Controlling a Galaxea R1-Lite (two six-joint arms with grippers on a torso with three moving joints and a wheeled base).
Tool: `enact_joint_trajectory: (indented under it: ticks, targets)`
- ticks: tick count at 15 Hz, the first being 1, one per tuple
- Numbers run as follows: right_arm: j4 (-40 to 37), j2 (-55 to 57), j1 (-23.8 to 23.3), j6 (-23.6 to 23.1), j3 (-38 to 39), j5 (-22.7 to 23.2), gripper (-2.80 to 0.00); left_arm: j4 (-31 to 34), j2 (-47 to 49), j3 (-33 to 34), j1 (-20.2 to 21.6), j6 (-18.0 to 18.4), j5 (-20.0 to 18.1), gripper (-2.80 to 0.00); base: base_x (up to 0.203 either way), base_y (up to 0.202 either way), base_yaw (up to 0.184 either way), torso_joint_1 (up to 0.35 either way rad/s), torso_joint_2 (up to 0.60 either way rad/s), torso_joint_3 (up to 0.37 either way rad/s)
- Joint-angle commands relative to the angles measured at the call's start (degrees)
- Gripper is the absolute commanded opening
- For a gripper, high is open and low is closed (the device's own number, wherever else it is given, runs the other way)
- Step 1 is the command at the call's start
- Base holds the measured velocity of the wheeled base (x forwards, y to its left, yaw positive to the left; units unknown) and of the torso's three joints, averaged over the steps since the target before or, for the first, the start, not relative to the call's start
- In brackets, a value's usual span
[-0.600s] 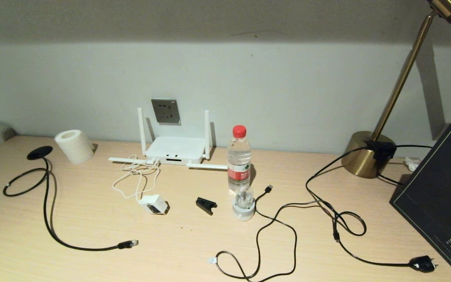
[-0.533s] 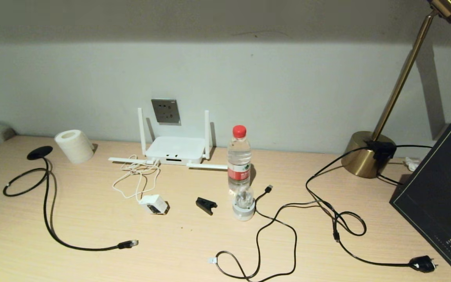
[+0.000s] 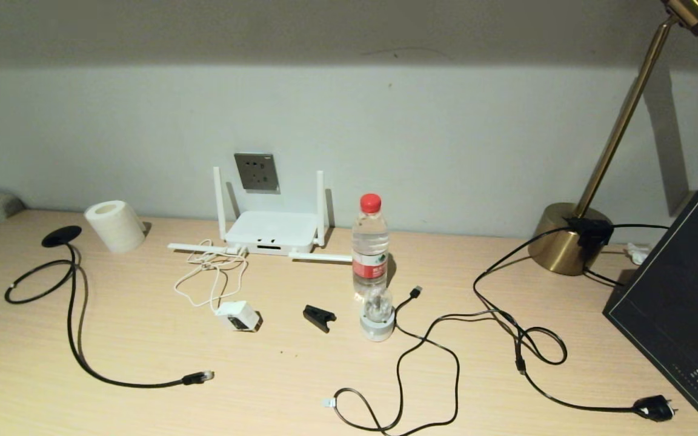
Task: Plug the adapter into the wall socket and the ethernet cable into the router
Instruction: Pick up plug
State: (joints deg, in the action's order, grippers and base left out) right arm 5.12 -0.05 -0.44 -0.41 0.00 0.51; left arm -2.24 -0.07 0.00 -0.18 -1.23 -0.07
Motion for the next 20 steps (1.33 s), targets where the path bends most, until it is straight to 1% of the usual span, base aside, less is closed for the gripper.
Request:
enact_joint_trajectory:
  ticks: [1,7,10,11,12,13,14,15,16,17,19,20]
  targets:
    - [0.07,0.05,0.0,-0.03,2.02,0.02,-2.8,-0.13,-0.01,0.79,0.01,-0.09,-0.01,-2.8,0.0,0.0,0.0,0.0,0.0,0.0]
    - [0.02,0.05,0.0,-0.03,2.02,0.02,-2.8,0.13,-0.01,0.79,0.01,-0.53,0.07,-2.8,0.0,0.0,0.0,0.0,0.0,0.0]
    - [0.07,0.05,0.0,-0.03,2.02,0.02,-2.8,0.29,0.07,0.71,0.01,0.17,-0.01,-2.8,0.0,0.0,0.0,0.0,0.0,0.0]
    - [0.07,0.05,0.0,-0.03,2.02,0.02,-2.8,-0.78,0.0,0.3,0.01,0.74,-0.45,-2.8,0.0,0.0,0.0,0.0,0.0,0.0]
    - [0.07,0.05,0.0,-0.03,2.02,0.02,-2.8,-1.17,0.33,-2.4,0.0,1.01,-1.9,-2.8,0.0,0.0,0.0,0.0,0.0,0.0]
    - [0.07,0.05,0.0,-0.03,2.02,0.02,-2.8,-1.16,2.01,-6.55,0.0,1.16,-3.75,-2.8,0.0,0.0,0.0,0.0,0.0,0.0]
    - [0.07,0.05,0.0,-0.03,2.02,0.02,-2.8,-1.16,5.93,-11.24,-0.16,1.25,-5.19,-2.8,0.0,0.0,0.0,0.0,0.0,0.0]
    - [0.07,0.05,0.0,-0.03,2.02,0.02,-2.8,-1.08,11.19,-16.24,-0.69,1.29,-6.13,-2.8,0.0,0.0,0.0,0.0,0.0,0.0]
    - [0.07,0.05,0.0,-0.03,2.02,0.02,-2.8,-0.92,18.65,-23.0,-1.65,1.33,-6.97,-2.8,0.0,0.0,0.0,0.0,0.0,0.0]
    - [0.07,0.05,0.0,-0.03,2.02,0.02,-2.8,-0.4,27.06,-31.05,-2.77,1.36,-7.76,-2.8,0.0,0.0,0.0,0.0,0.0,0.0]
    - [0.07,0.05,0.0,-0.03,2.02,0.02,-2.8,2.54,45.62,-50.57,-4.63,1.33,-9.28,-2.8,0.0,0.0,0.0,0.0,0.0,0.0]
    - [0.07,0.05,0.0,-0.03,2.02,0.02,-2.8,4.02,53.14,-58.02,-5.26,1.37,-10.02,-2.8,0.0,0.0,0.0,0.0,0.0,0.0]
